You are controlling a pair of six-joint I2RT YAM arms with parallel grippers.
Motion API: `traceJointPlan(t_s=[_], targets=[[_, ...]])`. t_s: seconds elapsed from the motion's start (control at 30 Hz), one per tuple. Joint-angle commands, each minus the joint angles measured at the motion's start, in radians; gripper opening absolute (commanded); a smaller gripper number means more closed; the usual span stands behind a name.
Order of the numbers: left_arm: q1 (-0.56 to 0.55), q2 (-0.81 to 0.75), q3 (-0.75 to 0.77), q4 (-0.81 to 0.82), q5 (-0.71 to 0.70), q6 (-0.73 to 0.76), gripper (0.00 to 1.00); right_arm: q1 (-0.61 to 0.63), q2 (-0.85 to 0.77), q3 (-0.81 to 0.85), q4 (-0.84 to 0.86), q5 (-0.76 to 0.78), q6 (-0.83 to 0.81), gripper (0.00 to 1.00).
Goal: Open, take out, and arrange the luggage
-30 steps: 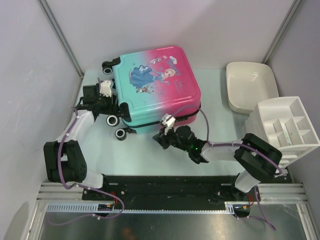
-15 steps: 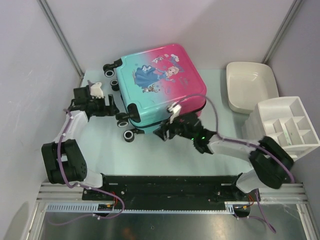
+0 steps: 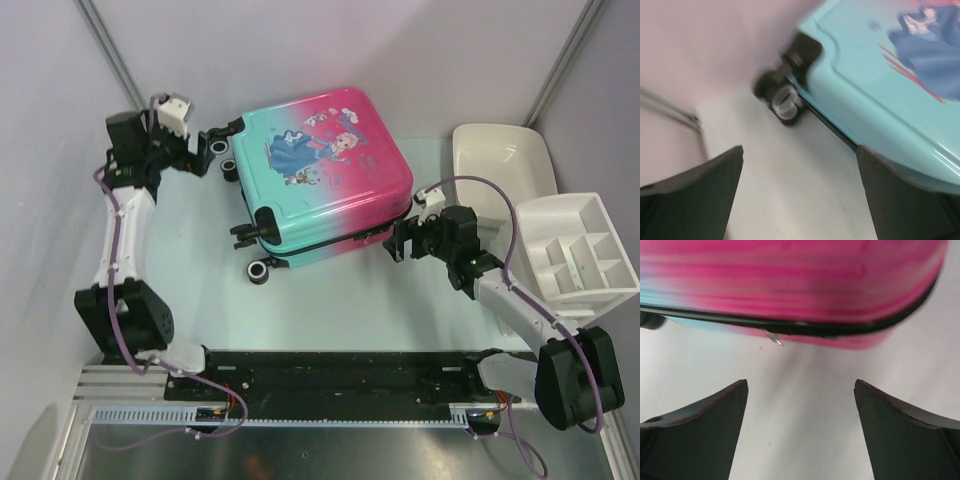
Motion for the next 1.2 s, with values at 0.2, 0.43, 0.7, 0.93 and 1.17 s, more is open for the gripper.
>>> traceJointPlan(t_s=[0.2, 0.43, 0.7, 0.93, 1.17], targets=[[-0.072, 0.349, 0.347, -0.044, -0.13, 0.73, 1.0, -0.093, 0.033, -0.002, -0.117, -0.082, -0.104, 0.94], [-0.103, 0.485, 0.471, -0.062, -0.124, 0.82, 1.0, -0.091, 0.091, -0.005, -0.022, -0.077, -0.097, 0.95], [-0.109, 0.701, 0.701, -0.062, -0.138, 0.775, 0.98, -0.091, 0.116, -0.002, 0.007, -0.071, -0.103, 0.95], [-0.118, 0.811, 0.831, -0.061, -0.11, 0.777, 0.8, -0.093, 0.122, -0.005, 0.012, -0.057, -0.098, 0.94], [-0.141, 0.765, 0.741, -0.061, -0.069, 0.876, 0.7, -0.09, 0.157, -0.004, 0.05, -0.053, -0.075, 0.94]])
